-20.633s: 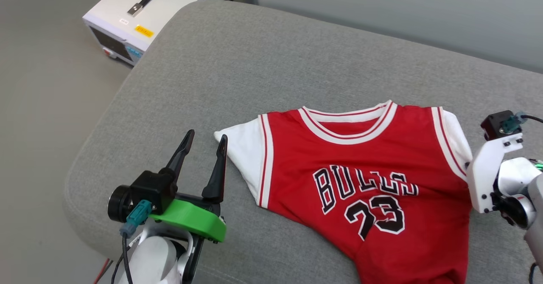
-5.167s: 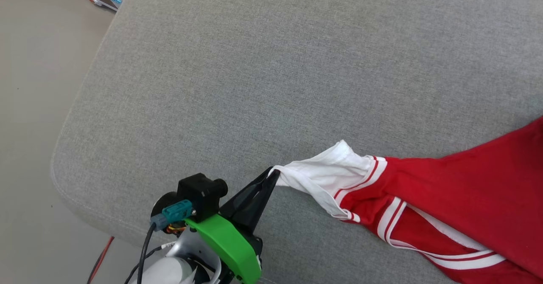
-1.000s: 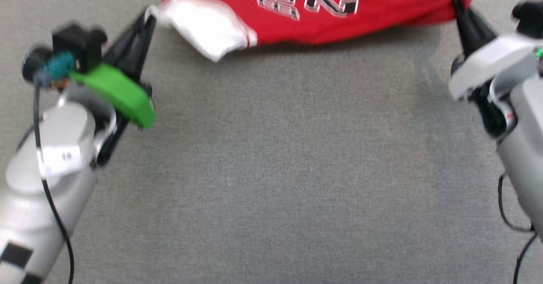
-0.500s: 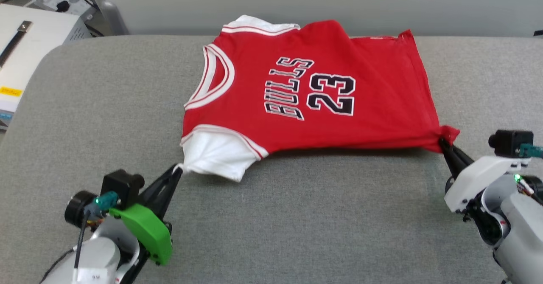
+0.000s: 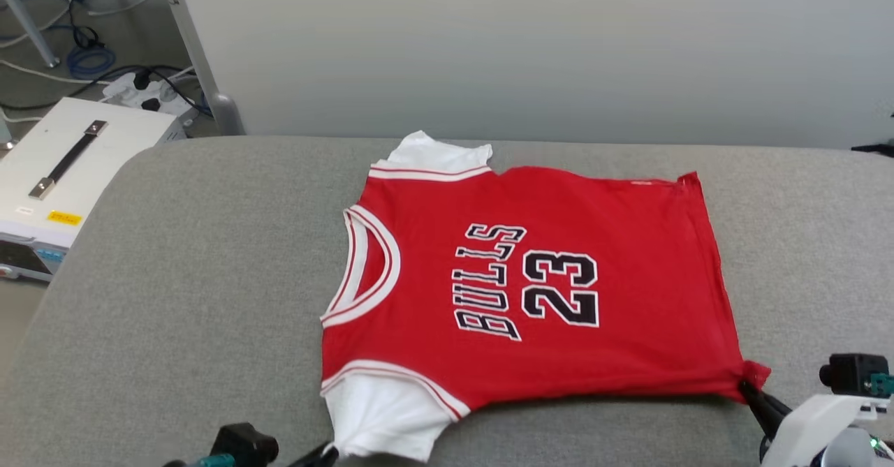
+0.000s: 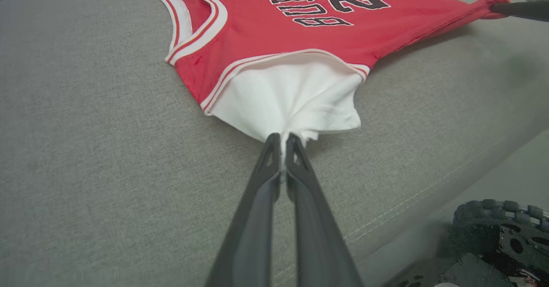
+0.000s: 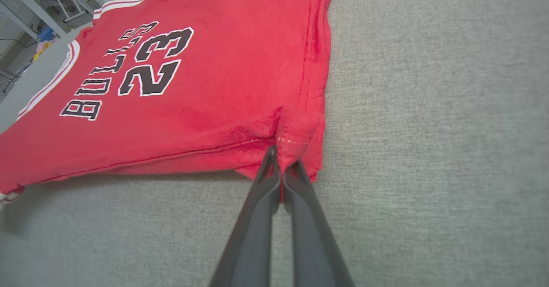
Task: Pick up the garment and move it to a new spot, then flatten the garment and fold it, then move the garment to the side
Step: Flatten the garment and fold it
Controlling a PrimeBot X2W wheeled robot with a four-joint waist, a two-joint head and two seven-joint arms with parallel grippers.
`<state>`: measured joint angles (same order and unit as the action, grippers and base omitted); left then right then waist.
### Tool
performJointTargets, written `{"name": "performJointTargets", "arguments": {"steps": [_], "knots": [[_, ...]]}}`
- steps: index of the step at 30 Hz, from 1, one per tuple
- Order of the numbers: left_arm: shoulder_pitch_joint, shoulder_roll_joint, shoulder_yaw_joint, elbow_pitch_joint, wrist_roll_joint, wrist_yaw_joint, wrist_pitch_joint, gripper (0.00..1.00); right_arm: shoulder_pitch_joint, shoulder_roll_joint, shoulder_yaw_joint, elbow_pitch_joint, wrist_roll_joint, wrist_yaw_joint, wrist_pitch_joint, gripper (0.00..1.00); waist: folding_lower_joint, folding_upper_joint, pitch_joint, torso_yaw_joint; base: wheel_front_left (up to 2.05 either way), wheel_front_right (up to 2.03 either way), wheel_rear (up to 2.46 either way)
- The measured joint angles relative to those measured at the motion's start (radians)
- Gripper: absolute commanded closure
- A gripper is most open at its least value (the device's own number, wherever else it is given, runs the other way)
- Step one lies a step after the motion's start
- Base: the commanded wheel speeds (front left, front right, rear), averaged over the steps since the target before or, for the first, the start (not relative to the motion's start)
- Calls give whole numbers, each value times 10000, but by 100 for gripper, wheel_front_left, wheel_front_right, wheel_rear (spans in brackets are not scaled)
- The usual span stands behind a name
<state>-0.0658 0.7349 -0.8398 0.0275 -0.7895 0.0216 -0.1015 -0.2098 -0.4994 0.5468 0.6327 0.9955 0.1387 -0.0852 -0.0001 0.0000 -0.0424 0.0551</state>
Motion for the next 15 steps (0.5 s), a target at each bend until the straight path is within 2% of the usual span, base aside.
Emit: {"name": "performJointTargets", "arguments": {"steps": [9, 15], "knots": [[1271, 777, -527, -1175, -460, -82, 506, 100, 1956, -878, -184, -1572, 491, 0, 1289, 100, 0, 0, -662, 60, 0, 0, 0], [1274, 821, -245, -1361, -470, 19, 236, 100, 2464, -1095, -872, -2476, 382, 0, 1563, 100, 0, 0, -537, 23, 0, 0, 0]]}}
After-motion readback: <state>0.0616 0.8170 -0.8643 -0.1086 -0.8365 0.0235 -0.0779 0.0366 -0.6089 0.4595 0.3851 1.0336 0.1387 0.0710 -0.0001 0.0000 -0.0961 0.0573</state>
